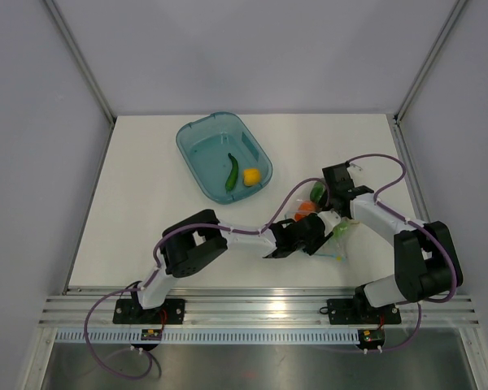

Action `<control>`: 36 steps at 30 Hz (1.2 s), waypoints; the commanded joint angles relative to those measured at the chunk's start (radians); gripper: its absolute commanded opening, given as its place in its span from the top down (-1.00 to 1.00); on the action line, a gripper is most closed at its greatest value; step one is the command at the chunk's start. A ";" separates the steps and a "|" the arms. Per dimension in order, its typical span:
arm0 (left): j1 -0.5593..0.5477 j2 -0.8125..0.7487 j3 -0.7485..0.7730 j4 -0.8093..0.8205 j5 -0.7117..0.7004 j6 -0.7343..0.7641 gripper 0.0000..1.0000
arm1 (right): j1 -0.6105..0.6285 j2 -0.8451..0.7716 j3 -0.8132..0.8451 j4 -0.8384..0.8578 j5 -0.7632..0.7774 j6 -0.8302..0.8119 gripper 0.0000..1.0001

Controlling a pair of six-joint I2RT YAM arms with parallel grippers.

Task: Open the zip-top bag and remove the fake food
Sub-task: Pick up the fake vegetable from the zipper food storage bag.

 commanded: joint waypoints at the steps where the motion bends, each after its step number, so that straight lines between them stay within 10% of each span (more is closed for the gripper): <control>1: 0.000 0.006 0.043 0.012 -0.039 -0.003 0.20 | 0.004 -0.016 -0.005 0.015 -0.005 0.005 0.58; 10: 0.000 -0.032 0.022 -0.005 -0.014 -0.003 0.99 | -0.037 -0.025 -0.008 0.003 0.033 0.033 1.00; 36: 0.072 -0.251 -0.070 -0.227 0.016 -0.120 1.00 | -0.129 -0.133 -0.072 -0.022 0.150 0.124 0.98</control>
